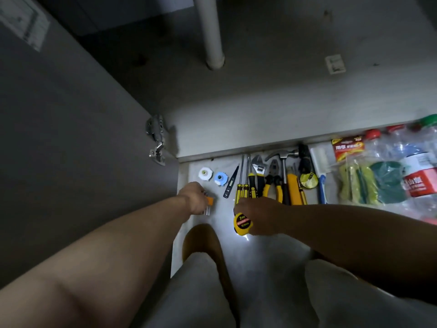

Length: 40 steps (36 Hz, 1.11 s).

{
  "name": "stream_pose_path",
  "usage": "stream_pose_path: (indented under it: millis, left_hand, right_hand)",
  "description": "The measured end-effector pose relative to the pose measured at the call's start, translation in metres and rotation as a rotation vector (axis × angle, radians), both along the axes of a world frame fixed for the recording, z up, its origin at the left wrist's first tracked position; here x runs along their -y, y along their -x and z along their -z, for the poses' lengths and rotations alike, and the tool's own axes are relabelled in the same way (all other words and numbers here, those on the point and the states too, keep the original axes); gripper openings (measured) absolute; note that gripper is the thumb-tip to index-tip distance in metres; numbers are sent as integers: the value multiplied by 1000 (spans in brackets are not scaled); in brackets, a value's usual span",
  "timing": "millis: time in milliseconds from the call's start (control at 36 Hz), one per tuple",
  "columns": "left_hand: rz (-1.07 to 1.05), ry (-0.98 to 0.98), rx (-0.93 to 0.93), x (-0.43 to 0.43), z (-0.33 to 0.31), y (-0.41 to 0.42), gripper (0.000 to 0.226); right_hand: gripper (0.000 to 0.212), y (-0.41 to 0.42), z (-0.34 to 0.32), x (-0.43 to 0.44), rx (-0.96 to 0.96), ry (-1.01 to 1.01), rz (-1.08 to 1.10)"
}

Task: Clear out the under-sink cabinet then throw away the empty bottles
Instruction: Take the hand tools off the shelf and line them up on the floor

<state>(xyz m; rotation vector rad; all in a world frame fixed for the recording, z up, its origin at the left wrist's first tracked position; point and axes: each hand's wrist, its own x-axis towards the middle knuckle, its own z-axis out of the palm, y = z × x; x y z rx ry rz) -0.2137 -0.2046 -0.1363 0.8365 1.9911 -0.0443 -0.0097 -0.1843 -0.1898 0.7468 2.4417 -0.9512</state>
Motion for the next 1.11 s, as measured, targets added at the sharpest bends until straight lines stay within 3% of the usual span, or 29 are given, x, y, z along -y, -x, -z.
stream_pose_path:
  millis: [28, 167, 556, 639, 722, 889, 1000, 1111]
  left_hand:
    - [-30, -7, 35, 0, 1, -4, 5]
    - [-129, -2, 144, -3, 12, -13, 24]
    - [-258, -72, 138, -2, 38, -4, 17]
    - [-142, -68, 95, -4, 29, 2, 27]
    - [-49, -9, 106, -12, 14, 5, 11]
    - [398, 54, 59, -44, -16, -23, 9]
    - [700, 70, 15, -65, -33, -54, 28]
    - [889, -23, 33, -99, -66, -121, 29]
  right_hand:
    - [49, -2, 1, 1, 13, 2, -7]
    - [59, -9, 2, 0, -5, -31, 74]
    - [21, -36, 5, -9, -163, -21, 384]
    - [27, -41, 3, -12, -148, 3, 433]
    - [29, -51, -2, -18, -124, -18, 451]
    - [24, -87, -33, -37, -89, -90, 449]
    - [32, -112, -64, -49, -26, -114, 476]
    - [29, -169, -105, -57, 11, -192, 590]
